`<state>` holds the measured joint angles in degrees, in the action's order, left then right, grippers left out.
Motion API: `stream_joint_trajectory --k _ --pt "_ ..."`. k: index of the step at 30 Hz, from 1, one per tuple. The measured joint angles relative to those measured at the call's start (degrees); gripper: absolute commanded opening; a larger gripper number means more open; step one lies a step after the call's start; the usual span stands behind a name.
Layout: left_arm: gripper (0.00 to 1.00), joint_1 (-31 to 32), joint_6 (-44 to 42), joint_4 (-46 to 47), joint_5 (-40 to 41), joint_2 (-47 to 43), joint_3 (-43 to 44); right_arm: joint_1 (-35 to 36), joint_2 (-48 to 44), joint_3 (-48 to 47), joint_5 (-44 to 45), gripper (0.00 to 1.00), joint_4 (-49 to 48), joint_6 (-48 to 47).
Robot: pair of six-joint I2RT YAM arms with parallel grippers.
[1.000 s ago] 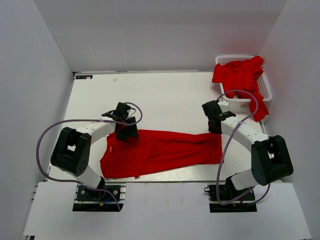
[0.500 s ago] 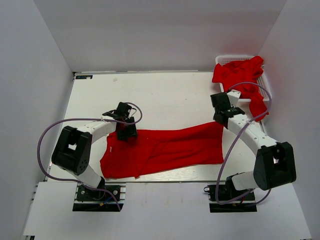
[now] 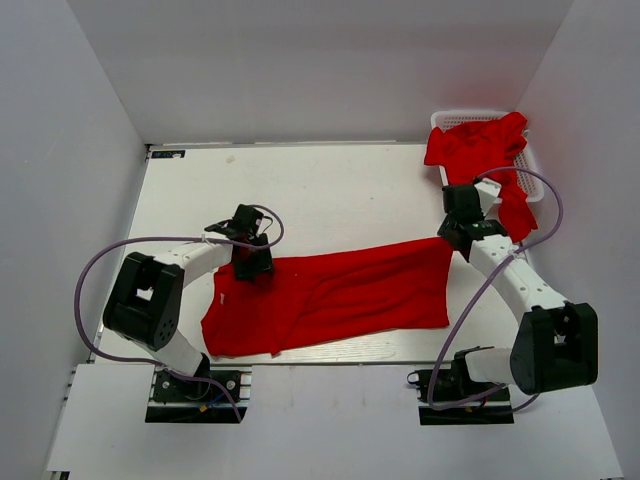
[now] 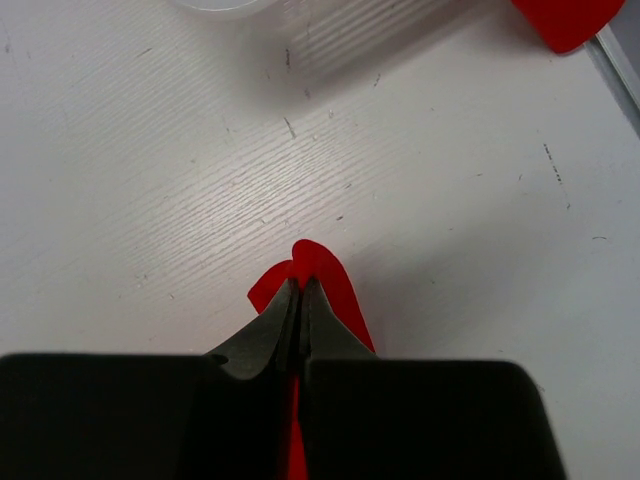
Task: Fold and stack the t-shirts
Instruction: Fold the other side of the tshirt into a rectangle
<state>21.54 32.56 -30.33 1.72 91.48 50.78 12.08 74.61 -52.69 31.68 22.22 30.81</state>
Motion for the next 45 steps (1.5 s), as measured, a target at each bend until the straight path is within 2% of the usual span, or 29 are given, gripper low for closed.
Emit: stream_joint_trajectory --k 10,14,21,33,40,45 --pt "0.64 0.00 0.50 -0.70 0.68 0.42 0.61 -1.42 -0.52 6.78 -9.75 0.00 -2.58 -0.09" --pt "0.64 -0.07 0.96 -1.44 0.98 0.92 1.25 -2.03 -1.18 6.84 -9.55 0.00 -0.72 0.39" --pt "0.62 -1.25 1.66 -1.77 1.27 0.92 1.20 -4.09 -1.99 2.49 -8.22 0.00 7.96 1.60" --pt "0.61 -2.43 2.03 -1.18 0.98 0.26 0.44 -7.32 -2.80 2.25 -12.02 0.00 12.90 1.84" --pt "0.61 -2.86 2.14 -0.92 1.07 -0.17 -0.09 -8.61 -4.20 7.65 -14.32 0.00 11.85 2.34" --pt "0.61 -3.43 2.14 -1.07 1.33 -0.20 -0.11 -8.85 -7.02 15.28 -18.25 0.00 7.32 3.34"
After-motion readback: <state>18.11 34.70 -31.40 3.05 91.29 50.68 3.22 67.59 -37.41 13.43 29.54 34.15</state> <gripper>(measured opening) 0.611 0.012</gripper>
